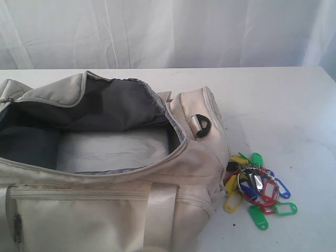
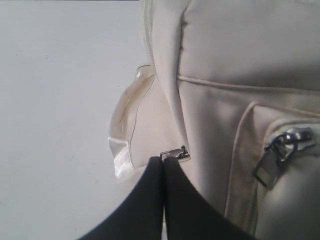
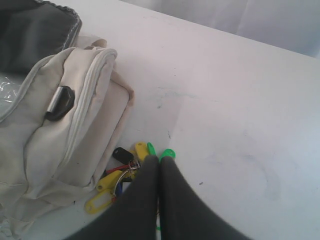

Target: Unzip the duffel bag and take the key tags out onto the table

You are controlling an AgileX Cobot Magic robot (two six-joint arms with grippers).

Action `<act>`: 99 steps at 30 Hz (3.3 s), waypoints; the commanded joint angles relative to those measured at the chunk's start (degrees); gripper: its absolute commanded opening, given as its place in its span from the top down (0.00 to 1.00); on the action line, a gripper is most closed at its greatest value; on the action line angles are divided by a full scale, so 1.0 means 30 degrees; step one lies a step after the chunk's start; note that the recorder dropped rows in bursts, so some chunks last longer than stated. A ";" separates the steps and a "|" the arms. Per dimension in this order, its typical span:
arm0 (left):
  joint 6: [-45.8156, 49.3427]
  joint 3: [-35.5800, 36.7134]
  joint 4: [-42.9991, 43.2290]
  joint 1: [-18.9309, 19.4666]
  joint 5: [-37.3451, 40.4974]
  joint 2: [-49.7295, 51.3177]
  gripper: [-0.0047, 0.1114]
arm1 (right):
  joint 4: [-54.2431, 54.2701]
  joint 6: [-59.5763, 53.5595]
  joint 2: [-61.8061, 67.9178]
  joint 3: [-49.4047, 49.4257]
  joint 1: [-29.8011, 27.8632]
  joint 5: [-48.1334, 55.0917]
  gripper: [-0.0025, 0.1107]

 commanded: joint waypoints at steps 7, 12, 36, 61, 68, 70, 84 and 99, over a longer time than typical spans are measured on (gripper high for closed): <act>-0.0188 0.0031 -0.0099 0.0096 0.0086 -0.0090 0.96 | -0.0041 -0.0106 -0.0102 0.0088 -0.0161 -0.0030 0.98; -0.0188 0.0031 -0.0099 -0.0106 0.0086 -0.0090 0.96 | -0.0041 -0.0106 -0.0102 0.0088 -0.0161 -0.0030 0.98; -0.0188 0.0031 -0.0099 -0.0764 0.0086 -0.0090 0.96 | -0.0042 -0.0106 -0.1340 0.0088 -0.0108 -0.0030 0.98; -0.0188 0.0031 -0.0099 -0.0764 0.0086 -0.0090 0.96 | 0.0054 -0.0106 -1.4036 1.2353 -0.5430 -0.9436 0.98; -0.0188 0.0031 -0.0099 -0.0755 0.0086 -0.0090 0.96 | 0.0054 -0.0106 -1.4036 1.5796 -0.5430 -0.7898 0.98; -0.0188 0.0031 -0.0099 -0.0755 0.0086 -0.0090 0.96 | 0.0054 -0.0106 -1.4036 1.6097 -0.5430 -0.7872 0.98; -0.0188 0.0031 -0.0099 -0.0680 0.0086 -0.0090 0.96 | 0.0507 -0.0106 -1.4036 1.6258 -0.5430 -0.8736 0.98; -0.0188 0.0031 -0.0099 0.0025 0.0086 -0.0090 0.96 | 0.2467 -0.0106 -1.4036 1.6258 -0.5430 -0.8642 0.98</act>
